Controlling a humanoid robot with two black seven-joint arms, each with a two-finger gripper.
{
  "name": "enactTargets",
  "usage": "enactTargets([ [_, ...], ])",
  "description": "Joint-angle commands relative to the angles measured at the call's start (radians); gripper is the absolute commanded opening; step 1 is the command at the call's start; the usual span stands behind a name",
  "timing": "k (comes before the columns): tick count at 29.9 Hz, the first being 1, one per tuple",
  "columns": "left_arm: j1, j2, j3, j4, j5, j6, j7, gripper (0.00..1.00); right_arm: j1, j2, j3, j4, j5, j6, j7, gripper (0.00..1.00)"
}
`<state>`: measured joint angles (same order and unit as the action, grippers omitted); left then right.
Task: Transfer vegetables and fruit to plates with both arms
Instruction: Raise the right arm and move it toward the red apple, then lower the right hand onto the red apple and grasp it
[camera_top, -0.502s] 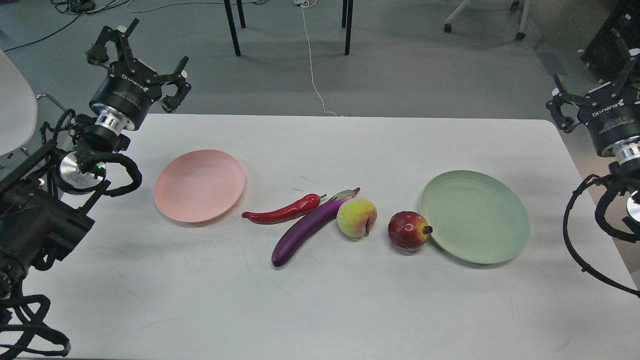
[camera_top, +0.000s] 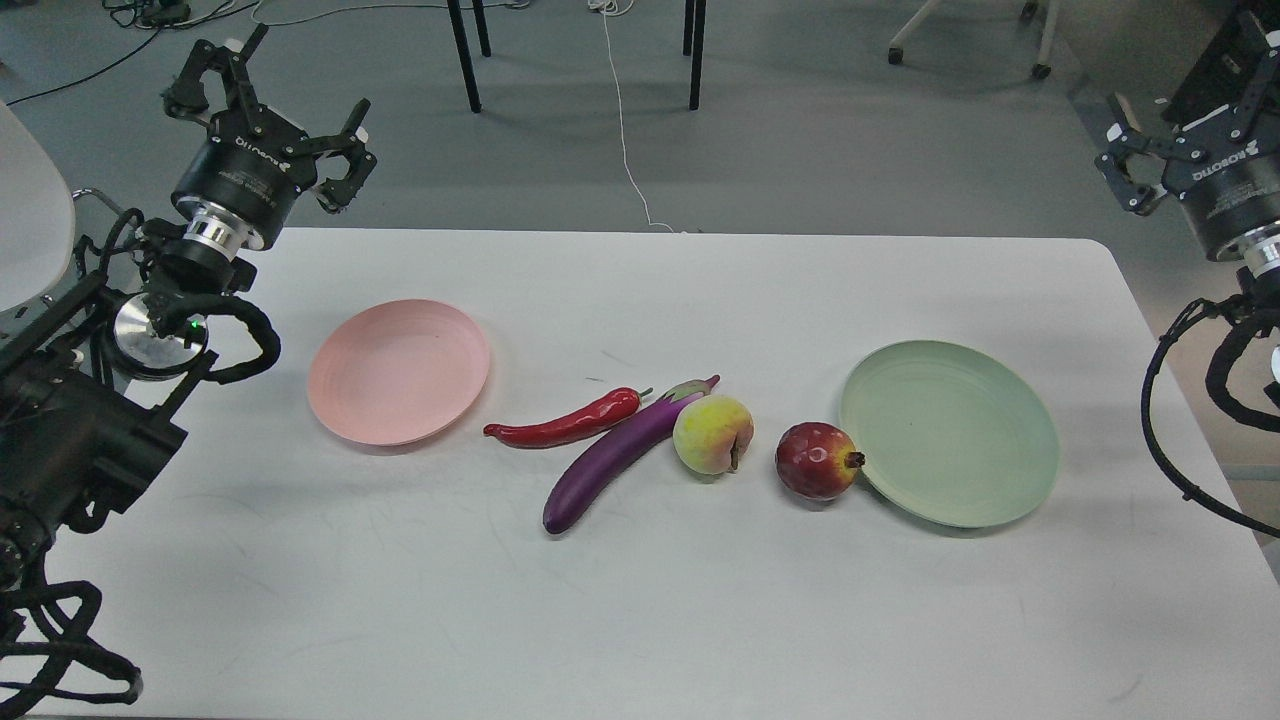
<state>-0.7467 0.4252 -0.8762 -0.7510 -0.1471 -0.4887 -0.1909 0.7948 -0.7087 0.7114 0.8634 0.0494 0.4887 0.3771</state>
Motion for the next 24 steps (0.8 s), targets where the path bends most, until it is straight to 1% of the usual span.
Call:
enactTargets([
  [1,0.001,0.010,-0.001,-0.001,0.001,0.000,0.002,0.98,0.162,-0.031,-0.180,0.032,-0.101,0.000,-0.004,0.99],
  [5,0.001,0.020,0.005,-0.002,0.008,0.000,0.010,0.98,0.381,-0.029,-0.450,0.071,-0.199,0.000,-0.003,0.99],
  [10,0.006,0.020,0.002,-0.011,0.008,0.000,0.008,0.98,0.621,0.005,-0.719,0.120,-0.305,0.000,0.000,0.98],
  [14,0.006,0.020,-0.003,-0.013,0.004,0.000,0.008,0.98,0.797,0.063,-0.941,0.204,-0.552,0.000,0.003,0.98],
  [17,0.006,0.018,-0.003,-0.013,0.004,0.000,0.008,0.98,0.865,0.084,-1.065,0.279,-0.705,0.000,0.003,0.98],
  [19,0.006,0.018,-0.003,-0.013,0.003,0.000,0.008,0.98,0.888,0.090,-1.113,0.310,-0.790,0.000,0.003,0.98],
  [24,0.009,0.018,-0.003,-0.013,0.001,0.000,0.001,0.98,0.908,0.156,-1.262,0.325,-1.020,-0.002,0.008,0.97],
])
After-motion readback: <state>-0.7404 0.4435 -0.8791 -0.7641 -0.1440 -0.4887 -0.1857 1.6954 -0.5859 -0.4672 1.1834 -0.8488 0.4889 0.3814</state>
